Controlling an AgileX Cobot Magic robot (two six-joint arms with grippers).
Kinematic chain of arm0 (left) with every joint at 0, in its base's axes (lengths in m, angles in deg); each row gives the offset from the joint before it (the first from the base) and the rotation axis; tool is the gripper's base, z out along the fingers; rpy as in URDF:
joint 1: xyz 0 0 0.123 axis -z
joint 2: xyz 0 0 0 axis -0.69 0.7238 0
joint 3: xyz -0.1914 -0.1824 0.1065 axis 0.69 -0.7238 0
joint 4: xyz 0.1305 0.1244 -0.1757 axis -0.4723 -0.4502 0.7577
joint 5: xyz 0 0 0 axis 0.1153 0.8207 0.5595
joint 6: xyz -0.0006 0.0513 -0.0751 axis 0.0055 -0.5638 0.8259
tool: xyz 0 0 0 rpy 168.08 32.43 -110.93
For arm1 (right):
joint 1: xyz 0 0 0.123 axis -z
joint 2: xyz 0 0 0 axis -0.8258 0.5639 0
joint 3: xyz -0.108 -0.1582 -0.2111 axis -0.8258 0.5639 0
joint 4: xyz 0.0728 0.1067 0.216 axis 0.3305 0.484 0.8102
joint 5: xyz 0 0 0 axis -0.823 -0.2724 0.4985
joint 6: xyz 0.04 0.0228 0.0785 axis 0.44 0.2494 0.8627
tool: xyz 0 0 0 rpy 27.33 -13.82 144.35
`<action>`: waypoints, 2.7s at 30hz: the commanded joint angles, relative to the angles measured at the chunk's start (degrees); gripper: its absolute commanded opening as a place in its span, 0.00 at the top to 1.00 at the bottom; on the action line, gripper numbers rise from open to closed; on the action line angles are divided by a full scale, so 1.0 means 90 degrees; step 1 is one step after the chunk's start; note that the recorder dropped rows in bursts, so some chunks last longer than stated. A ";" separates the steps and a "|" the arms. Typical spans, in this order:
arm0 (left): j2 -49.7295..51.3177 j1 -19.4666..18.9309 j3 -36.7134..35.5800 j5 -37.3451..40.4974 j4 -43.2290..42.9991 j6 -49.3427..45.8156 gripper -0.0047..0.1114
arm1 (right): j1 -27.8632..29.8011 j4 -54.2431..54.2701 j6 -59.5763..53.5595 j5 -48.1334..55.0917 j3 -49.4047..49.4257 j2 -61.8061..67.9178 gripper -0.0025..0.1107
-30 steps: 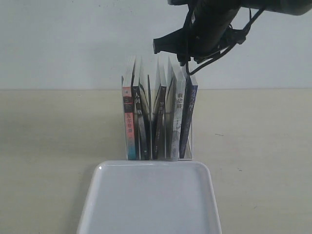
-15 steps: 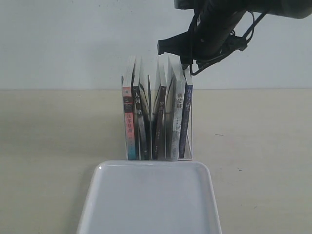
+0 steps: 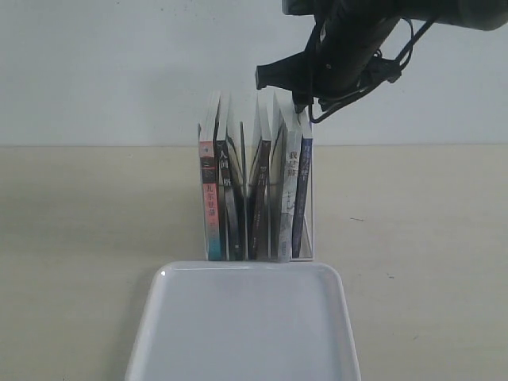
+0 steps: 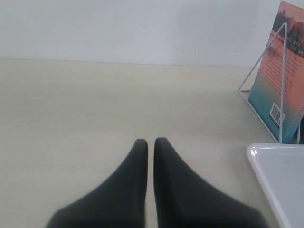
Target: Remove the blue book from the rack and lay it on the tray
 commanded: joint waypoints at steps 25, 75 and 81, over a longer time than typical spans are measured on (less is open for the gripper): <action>-0.0019 -0.0005 -0.0026 0.0010 0.0071 -0.0014 0.92 | 0.0011 0.0082 -0.0093 0.0073 -0.0012 0.0109 0.65; -0.0019 -0.0005 -0.0026 0.0010 0.0071 -0.0014 0.92 | 0.0011 -0.0234 0.0185 0.0839 -0.0012 -0.1642 0.98; -0.0019 -0.0005 -0.0026 0.0010 0.0071 -0.0014 0.92 | 0.0011 -0.0542 0.0025 0.1616 -0.0012 -0.2877 0.98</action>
